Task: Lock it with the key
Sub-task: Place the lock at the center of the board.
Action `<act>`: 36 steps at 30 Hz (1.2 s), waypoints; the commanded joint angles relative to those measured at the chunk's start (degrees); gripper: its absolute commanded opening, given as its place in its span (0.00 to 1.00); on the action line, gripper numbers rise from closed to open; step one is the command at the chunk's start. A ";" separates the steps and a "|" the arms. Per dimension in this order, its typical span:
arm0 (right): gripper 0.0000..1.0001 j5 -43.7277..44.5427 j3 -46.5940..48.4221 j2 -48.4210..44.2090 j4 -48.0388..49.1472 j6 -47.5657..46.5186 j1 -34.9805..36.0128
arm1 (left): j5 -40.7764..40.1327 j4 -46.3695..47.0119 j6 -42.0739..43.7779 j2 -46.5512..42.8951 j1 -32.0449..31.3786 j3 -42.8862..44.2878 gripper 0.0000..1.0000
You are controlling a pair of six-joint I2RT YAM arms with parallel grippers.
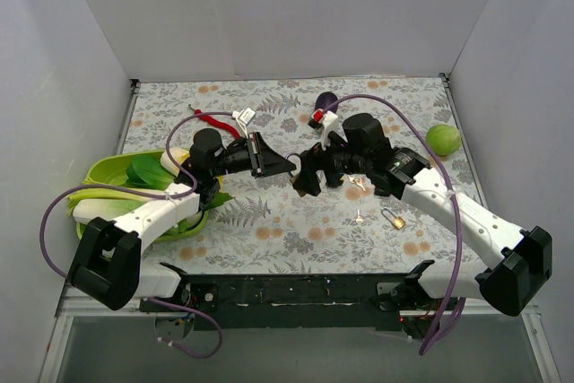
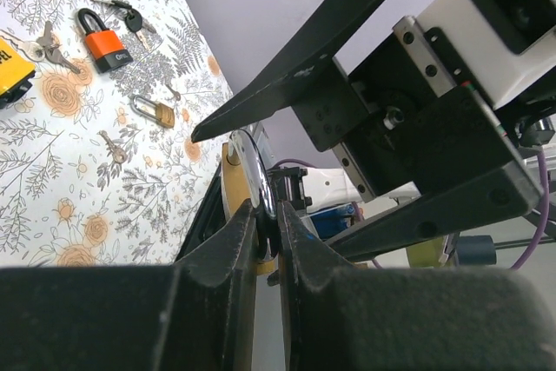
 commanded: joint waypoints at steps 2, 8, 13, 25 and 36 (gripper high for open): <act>0.96 1.45 -0.63 0.06 0.18 0.32 1.04 | -0.87 5.37 -2.60 -0.30 -0.11 0.96 0.00; 0.96 4.53 -0.28 0.67 0.26 0.41 1.75 | -2.45 4.05 -2.78 -0.21 -0.29 1.05 0.00; 0.93 5.14 -0.46 1.46 0.09 0.93 2.01 | -3.86 2.47 -2.69 0.05 -0.29 1.40 0.00; 0.72 4.53 -0.19 2.78 0.97 1.28 2.36 | -4.92 2.03 -3.39 0.32 -0.81 1.22 0.00; 0.01 7.34 -0.72 2.35 -2.19 3.04 1.75 | -7.55 -4.98 -1.65 -0.20 -0.46 0.95 0.54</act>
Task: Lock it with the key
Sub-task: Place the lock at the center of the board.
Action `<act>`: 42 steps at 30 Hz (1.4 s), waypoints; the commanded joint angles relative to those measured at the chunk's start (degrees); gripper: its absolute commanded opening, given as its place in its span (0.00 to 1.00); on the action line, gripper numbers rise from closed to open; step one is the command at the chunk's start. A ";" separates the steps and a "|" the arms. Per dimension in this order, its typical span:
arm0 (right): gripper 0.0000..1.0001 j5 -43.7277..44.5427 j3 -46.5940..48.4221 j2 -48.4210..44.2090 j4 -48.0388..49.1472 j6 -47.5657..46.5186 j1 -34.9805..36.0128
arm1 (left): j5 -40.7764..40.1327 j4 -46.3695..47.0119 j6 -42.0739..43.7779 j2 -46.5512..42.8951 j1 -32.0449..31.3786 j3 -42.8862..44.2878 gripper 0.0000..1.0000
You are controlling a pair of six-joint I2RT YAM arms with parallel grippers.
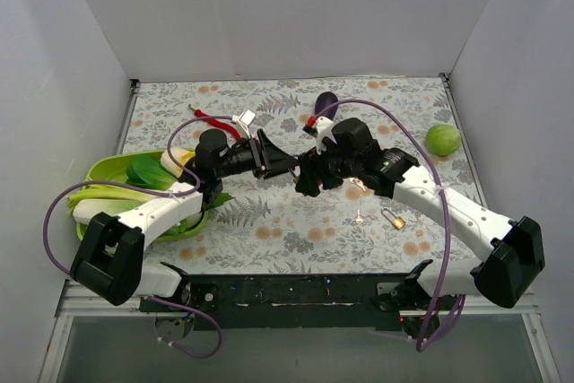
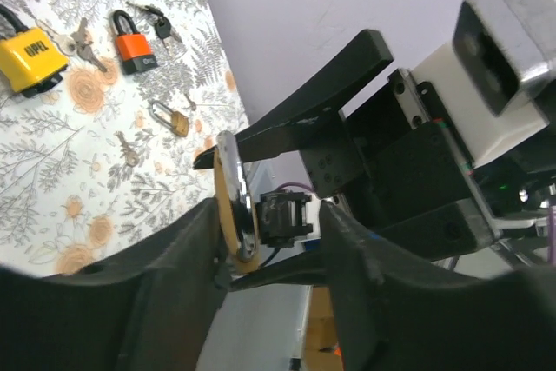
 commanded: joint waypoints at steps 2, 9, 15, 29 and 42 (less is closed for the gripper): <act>0.01 1.99 -0.43 -1.31 -2.81 1.14 -1.55 | -3.45 -5.42 1.71 -3.36 1.76 1.20 0.79; 0.01 9.97 -3.94 -2.10 -11.95 10.70 -2.70 | -9.33 -15.77 7.42 -7.93 5.99 4.27 0.98; 0.01 14.27 -6.94 -0.43 -13.19 18.09 -2.70 | -10.13 -18.18 9.62 -10.65 7.13 3.58 0.98; 0.01 17.81 -6.15 10.99 -14.33 24.60 -4.11 | -9.17 -17.65 8.39 -10.31 9.51 3.13 0.98; 0.01 17.72 -4.04 18.28 -13.98 26.36 -4.11 | -6.36 -18.26 7.78 -11.71 13.64 1.03 0.98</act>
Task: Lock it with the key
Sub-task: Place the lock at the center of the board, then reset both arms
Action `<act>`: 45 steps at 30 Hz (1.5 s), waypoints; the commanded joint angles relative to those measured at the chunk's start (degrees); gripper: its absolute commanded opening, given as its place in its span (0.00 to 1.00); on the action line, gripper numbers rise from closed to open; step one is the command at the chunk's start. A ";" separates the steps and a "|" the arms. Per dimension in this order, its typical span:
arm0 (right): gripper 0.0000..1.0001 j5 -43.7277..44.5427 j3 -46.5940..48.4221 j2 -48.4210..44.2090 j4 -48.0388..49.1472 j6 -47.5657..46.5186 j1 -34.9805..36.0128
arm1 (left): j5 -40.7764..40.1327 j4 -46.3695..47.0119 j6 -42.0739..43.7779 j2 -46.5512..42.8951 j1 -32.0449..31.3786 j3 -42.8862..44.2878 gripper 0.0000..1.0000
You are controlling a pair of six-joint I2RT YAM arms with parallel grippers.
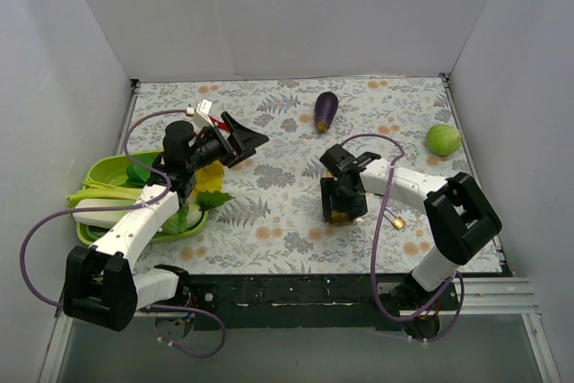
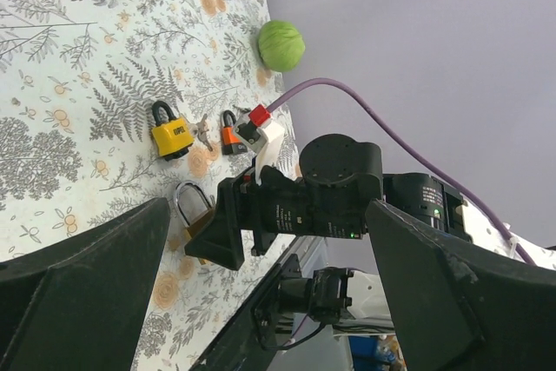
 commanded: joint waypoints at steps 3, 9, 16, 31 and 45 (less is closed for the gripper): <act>0.01 1.20 4.31 1.79 1.45 1.71 -0.17 | 2.06 -0.69 -0.46 -3.32 2.01 -2.50 0.98; 0.14 2.78 4.66 3.64 0.83 1.71 -0.17 | 2.94 -0.95 -0.55 -3.94 3.33 -3.03 0.98; 0.38 3.40 4.75 4.43 0.39 2.15 -0.17 | 3.65 -1.65 0.06 -3.85 4.21 -2.68 0.98; 0.85 4.72 4.93 1.79 -0.57 2.24 -0.26 | 3.82 -7.45 4.10 -3.15 4.30 1.45 0.98; 0.96 -0.72 7.92 -9.27 3.37 -9.50 -1.57 | 8.22 -30.88 27.62 4.65 4.30 19.10 0.98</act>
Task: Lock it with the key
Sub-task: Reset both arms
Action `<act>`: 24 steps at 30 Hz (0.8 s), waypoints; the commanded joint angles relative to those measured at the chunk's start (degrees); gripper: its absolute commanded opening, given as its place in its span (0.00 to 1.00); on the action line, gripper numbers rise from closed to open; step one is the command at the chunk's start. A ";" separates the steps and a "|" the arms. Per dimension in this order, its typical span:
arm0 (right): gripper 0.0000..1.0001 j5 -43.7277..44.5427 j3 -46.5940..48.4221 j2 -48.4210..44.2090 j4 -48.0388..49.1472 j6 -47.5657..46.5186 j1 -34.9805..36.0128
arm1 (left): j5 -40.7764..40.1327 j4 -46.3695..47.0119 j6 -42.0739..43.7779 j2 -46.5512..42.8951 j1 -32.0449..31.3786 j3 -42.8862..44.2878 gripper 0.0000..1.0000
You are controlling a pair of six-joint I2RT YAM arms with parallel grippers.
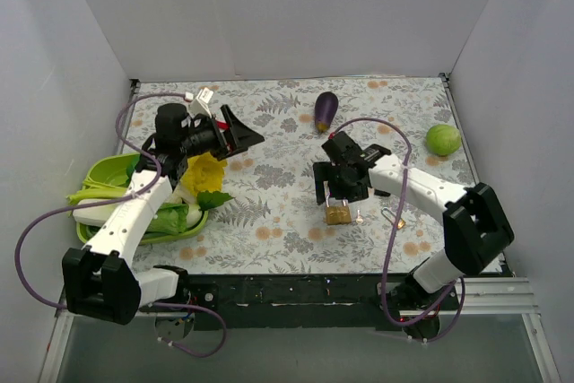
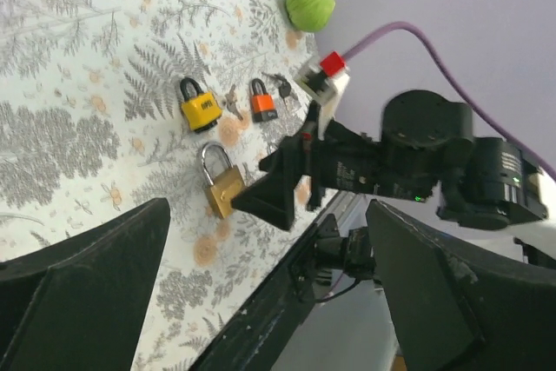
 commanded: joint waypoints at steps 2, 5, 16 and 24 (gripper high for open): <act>0.96 -8.76 2.58 -11.05 5.48 -12.21 -3.76 | -1.47 -25.92 21.81 7.45 0.43 16.91 0.98; 0.96 -18.77 3.54 -15.18 6.54 -17.93 -10.52 | -7.19 -37.51 30.43 13.87 0.52 27.38 0.98; 0.98 -13.29 3.64 -26.10 10.32 -45.53 -21.44 | -6.14 -39.15 38.35 15.11 0.52 31.01 0.98; 0.97 -17.24 -1.90 -31.81 10.77 -46.86 -21.62 | -16.41 -37.21 40.02 9.50 0.52 20.73 0.98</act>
